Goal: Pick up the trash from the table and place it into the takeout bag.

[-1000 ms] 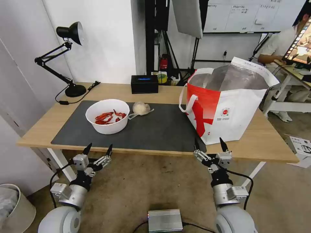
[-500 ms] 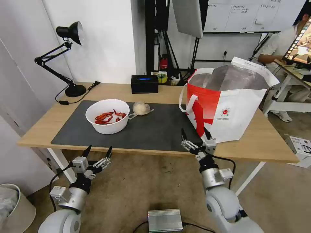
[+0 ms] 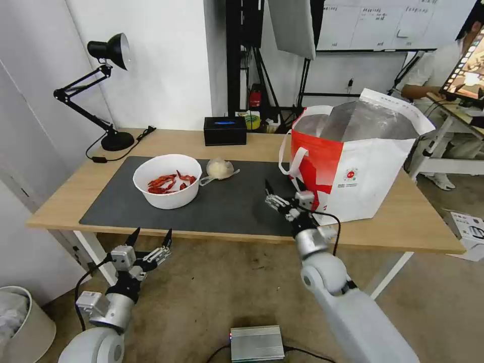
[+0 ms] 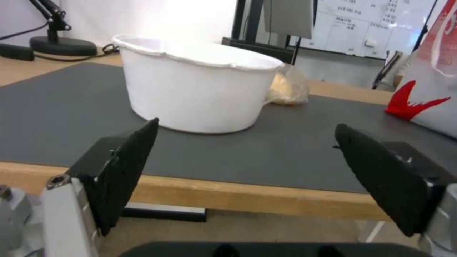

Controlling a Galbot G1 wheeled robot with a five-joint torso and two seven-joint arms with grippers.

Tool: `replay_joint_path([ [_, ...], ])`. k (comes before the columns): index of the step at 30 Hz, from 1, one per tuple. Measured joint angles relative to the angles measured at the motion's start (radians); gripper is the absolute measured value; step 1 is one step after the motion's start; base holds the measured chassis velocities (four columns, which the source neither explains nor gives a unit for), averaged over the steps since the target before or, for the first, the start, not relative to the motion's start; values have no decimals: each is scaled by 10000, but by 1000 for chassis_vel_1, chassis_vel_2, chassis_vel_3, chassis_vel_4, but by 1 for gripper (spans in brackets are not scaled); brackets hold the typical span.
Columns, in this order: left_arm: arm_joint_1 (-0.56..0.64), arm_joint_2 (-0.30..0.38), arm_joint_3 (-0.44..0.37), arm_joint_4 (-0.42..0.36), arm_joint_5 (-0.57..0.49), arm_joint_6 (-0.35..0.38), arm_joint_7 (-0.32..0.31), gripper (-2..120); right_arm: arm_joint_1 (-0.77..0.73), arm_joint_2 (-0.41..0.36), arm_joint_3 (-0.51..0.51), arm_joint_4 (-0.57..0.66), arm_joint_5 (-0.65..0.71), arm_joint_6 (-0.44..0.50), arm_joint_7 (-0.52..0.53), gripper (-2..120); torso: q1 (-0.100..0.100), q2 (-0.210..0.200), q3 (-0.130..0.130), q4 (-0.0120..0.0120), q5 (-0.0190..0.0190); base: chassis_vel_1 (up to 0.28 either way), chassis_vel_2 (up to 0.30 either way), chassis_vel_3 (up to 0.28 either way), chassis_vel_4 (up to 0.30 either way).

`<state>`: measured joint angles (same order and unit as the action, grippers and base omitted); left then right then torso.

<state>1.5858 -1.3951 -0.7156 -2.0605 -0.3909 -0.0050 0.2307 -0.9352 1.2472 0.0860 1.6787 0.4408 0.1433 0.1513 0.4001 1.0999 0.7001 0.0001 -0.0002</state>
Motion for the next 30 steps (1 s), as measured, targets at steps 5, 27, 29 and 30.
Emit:
replay_joint_path([
  [5, -21, 0, -41, 42, 0, 3, 0, 100, 729, 155, -501, -629, 250, -109, 107, 100, 0, 0, 0, 0, 1, 0, 0, 0, 0],
  [27, -87, 82, -231, 298, -250, -37, 42, 100, 4688, 1808, -2473, -4121, 823, -923, 905, 100, 1, 1, -1, 0, 0, 0, 0, 0, 0],
  [29, -106, 79, -221, 312, -253, -37, 48, 100, 4909, 1921, -2523, -4418, 824, -1032, 917, 100, 0, 1, 0, 0, 1, 0, 0, 0, 0],
  [30, -116, 77, -221, 318, -257, -38, 48, 100, 5067, 1995, -2552, -4638, 830, -1117, 922, 100, -1, 0, 0, 0, 1, 0, 0, 0, 0],
])
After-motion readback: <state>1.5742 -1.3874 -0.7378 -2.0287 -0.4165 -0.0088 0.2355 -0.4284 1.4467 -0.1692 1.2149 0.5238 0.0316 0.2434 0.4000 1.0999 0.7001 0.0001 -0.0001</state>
